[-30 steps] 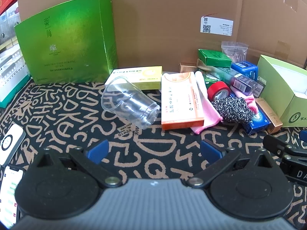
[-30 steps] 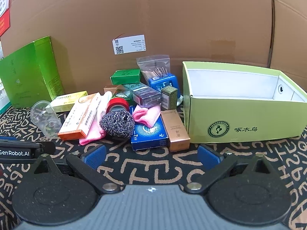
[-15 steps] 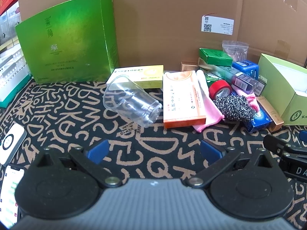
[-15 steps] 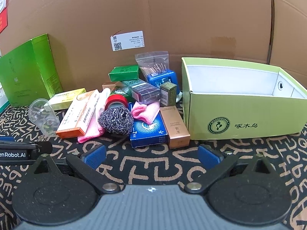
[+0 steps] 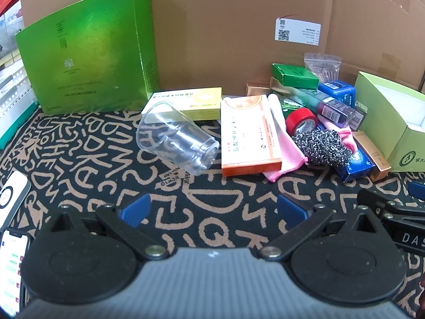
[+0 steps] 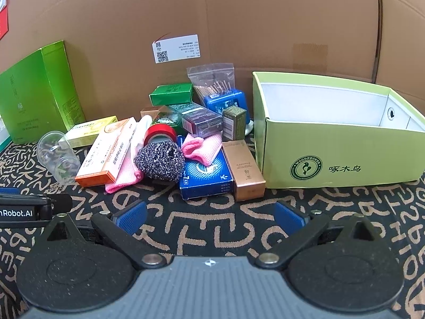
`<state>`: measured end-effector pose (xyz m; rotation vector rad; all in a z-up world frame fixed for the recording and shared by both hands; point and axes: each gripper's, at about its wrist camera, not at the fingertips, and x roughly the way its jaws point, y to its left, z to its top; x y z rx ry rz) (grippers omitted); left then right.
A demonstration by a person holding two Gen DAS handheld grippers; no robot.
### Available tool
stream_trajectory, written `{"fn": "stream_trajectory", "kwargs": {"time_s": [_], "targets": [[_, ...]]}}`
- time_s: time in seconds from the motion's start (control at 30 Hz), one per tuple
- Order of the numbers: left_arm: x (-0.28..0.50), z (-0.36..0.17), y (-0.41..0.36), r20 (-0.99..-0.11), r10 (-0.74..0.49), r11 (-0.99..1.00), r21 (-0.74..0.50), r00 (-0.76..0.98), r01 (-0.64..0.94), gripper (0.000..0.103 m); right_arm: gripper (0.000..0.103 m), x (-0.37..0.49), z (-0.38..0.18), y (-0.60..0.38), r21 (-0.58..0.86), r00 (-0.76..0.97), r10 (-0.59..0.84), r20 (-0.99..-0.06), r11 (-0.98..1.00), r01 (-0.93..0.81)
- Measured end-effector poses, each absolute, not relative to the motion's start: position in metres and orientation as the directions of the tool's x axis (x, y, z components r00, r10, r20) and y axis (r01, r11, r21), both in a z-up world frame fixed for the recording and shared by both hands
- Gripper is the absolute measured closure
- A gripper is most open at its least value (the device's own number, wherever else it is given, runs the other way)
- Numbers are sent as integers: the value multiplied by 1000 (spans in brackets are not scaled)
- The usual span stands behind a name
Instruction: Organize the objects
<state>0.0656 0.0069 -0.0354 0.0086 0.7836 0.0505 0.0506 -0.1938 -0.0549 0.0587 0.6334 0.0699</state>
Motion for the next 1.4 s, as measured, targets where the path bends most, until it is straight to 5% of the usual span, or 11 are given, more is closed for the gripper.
{"fn": "stream_trajectory", "kwargs": {"time_s": [0.73, 0.97, 1.03, 1.13, 1.33, 1.4], "targets": [[78, -39, 37, -679, -68, 998, -60, 731, 37, 0, 0, 76, -71, -185, 107, 781, 167, -602, 986, -128], [95, -32, 47, -667, -84, 996, -73, 740, 47, 0, 1, 101, -68, -150, -16, 817, 215, -536, 964, -265], [102, -32, 53, -670, -65, 997, -78, 739, 16, 0, 13, 108, -69, -138, -67, 824, 215, -524, 954, -292], [113, -30, 65, -667, -50, 992, -117, 743, -39, 0, 45, 113, -73, -130, -95, 821, 217, -527, 946, -311], [144, -43, 79, -706, -30, 975, -176, 707, -134, 0, 69, 95, -65, -145, 11, 795, 278, -539, 946, -324], [150, -50, 82, -722, -29, 971, -184, 692, -151, 9, 70, 84, -63, -152, 59, 772, 313, -553, 939, -339]]}}
